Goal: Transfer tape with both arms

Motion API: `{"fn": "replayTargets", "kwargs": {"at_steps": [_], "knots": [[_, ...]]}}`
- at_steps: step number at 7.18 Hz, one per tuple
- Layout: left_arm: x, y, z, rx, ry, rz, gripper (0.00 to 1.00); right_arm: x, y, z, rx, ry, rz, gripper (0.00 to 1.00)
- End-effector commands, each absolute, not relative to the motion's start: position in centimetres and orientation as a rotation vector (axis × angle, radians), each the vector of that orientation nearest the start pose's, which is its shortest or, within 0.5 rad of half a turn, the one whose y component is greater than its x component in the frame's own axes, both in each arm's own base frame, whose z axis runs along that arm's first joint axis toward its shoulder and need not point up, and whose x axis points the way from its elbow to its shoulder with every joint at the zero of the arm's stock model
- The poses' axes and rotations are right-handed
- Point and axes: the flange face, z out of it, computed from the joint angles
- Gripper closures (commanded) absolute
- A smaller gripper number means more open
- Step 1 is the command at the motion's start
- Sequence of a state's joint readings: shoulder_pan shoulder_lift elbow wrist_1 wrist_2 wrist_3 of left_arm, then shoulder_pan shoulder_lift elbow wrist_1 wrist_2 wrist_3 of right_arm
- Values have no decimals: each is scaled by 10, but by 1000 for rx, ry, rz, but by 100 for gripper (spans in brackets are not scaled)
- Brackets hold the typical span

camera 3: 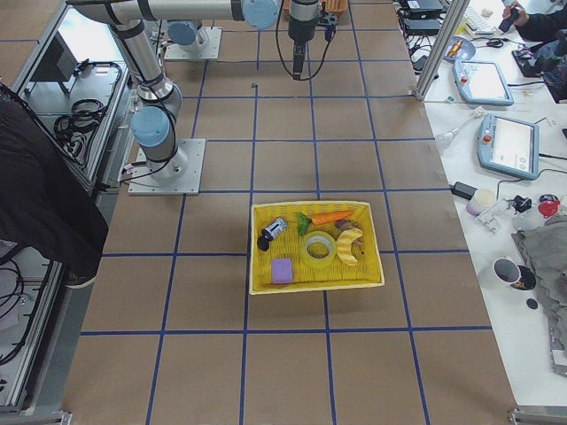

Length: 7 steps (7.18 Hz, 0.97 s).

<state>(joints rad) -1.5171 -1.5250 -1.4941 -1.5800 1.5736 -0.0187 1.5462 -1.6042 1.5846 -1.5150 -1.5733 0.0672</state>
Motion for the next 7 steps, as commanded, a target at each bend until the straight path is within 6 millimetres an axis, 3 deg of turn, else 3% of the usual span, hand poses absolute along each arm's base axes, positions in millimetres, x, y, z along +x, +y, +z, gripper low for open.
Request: {"fn": "replayTargets", "kwargs": {"at_steps": [1,7], "knots": [[-107,-486,547,-116,3130,-175,0,122,-476,493,142,3140,53,0],[-107,-486,546,-116,3128,-175,0,123,-477,492,200,3126,58,0]]}}
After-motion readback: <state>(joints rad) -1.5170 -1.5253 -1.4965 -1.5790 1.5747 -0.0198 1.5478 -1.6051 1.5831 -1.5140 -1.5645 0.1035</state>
